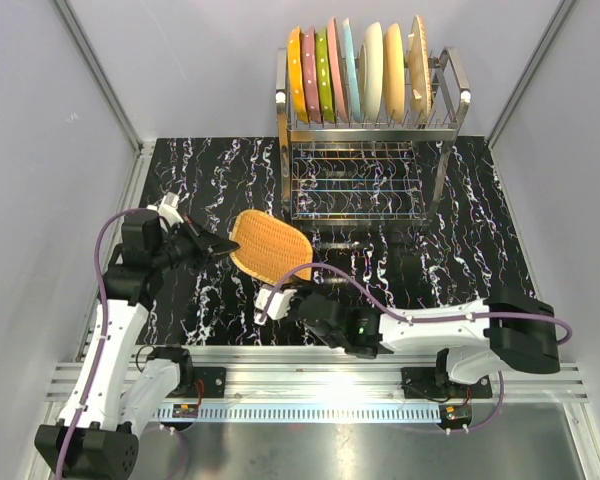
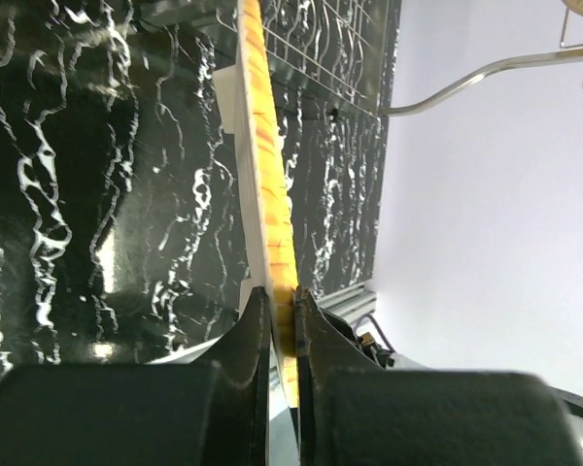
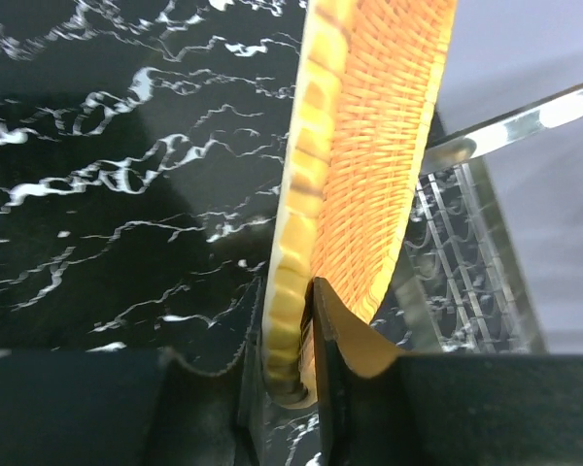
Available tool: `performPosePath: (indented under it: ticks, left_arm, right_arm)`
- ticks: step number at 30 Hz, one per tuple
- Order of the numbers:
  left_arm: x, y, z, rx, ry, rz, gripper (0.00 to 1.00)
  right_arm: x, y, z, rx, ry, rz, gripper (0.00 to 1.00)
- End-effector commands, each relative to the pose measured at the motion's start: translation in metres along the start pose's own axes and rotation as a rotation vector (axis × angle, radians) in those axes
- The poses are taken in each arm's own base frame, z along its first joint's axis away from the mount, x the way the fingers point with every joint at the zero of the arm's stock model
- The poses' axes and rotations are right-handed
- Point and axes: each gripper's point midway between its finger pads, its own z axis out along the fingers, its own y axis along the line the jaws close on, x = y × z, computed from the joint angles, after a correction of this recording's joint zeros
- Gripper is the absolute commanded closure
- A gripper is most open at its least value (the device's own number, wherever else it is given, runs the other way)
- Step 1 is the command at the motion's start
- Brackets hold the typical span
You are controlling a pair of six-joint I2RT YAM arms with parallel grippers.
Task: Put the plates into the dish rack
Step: Pass the plate from the left arm to the right
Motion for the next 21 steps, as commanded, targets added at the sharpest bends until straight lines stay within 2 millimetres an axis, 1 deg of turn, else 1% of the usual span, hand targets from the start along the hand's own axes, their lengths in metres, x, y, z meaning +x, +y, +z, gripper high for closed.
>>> performPosePath:
  ticks: [1, 2, 3, 4, 5, 6, 7, 8, 9, 10, 12, 14, 15, 16, 18, 20, 21]
  left_arm:
    - [0.0, -0.05, -0.012, 0.194, 0.029, 0.114, 0.86]
    - [0.0, -0.053, -0.011, 0.206, 0.038, 0.111, 0.84]
    - [-0.003, -0.061, -0.012, 0.231, 0.029, 0.126, 0.85]
    - [-0.005, -0.066, -0.012, 0.243, 0.026, 0.125, 0.85]
    - [-0.007, -0.07, -0.012, 0.253, 0.02, 0.13, 0.84]
    - [-0.01, -0.079, -0.014, 0.271, 0.01, 0.146, 0.82]
    - [-0.013, -0.082, -0.012, 0.272, 0.01, 0.143, 0.78]
    - [-0.013, -0.088, -0.012, 0.282, 0.01, 0.153, 0.66]
    - [-0.016, -0.098, -0.014, 0.303, 0.0, 0.171, 0.66]
    - [-0.017, -0.102, -0.013, 0.313, 0.001, 0.172, 0.66]
    - [-0.018, -0.113, -0.008, 0.341, 0.017, 0.179, 0.6]
    - [-0.016, -0.118, -0.001, 0.351, 0.045, 0.167, 0.59]
    - [-0.018, -0.122, 0.0, 0.363, 0.041, 0.175, 0.56]
    - [-0.019, -0.121, 0.004, 0.357, 0.047, 0.168, 0.55]
    - [-0.021, -0.123, 0.006, 0.358, 0.044, 0.171, 0.45]
    - [-0.023, -0.123, 0.008, 0.356, 0.038, 0.182, 0.41]
    - [-0.025, -0.126, 0.007, 0.36, 0.03, 0.192, 0.39]
  right_arm:
    - [-0.055, -0.029, -0.015, 0.001, -0.152, 0.28, 1.0]
    - [-0.057, -0.03, -0.022, -0.028, -0.158, 0.303, 1.0]
    - [-0.068, -0.026, -0.026, -0.079, -0.189, 0.354, 1.0]
    - [-0.073, -0.025, -0.03, -0.104, -0.2, 0.381, 1.0]
    - [-0.074, -0.022, -0.035, -0.143, -0.194, 0.391, 1.0]
    - [-0.083, -0.021, -0.039, -0.176, -0.217, 0.409, 1.0]
    - [-0.088, -0.02, -0.042, -0.199, -0.221, 0.448, 1.0]
    - [-0.09, -0.02, -0.046, -0.216, -0.224, 0.466, 1.0]
    - [-0.097, -0.019, -0.049, -0.241, -0.243, 0.478, 1.0]
    - [-0.1, -0.019, -0.051, -0.252, -0.25, 0.501, 1.0]
    - [-0.106, -0.019, -0.055, -0.272, -0.267, 0.525, 1.0]
    - [-0.107, -0.017, -0.055, -0.286, -0.269, 0.539, 1.0]
    - [-0.107, -0.015, -0.054, -0.288, -0.265, 0.543, 1.0]
    - [-0.106, -0.014, -0.054, -0.292, -0.261, 0.549, 1.0]
    - [-0.102, -0.007, -0.052, -0.306, -0.241, 0.558, 1.0]
    - [-0.098, -0.002, -0.052, -0.32, -0.229, 0.565, 1.0]
    - [-0.098, 0.0, -0.053, -0.328, -0.229, 0.57, 1.0]
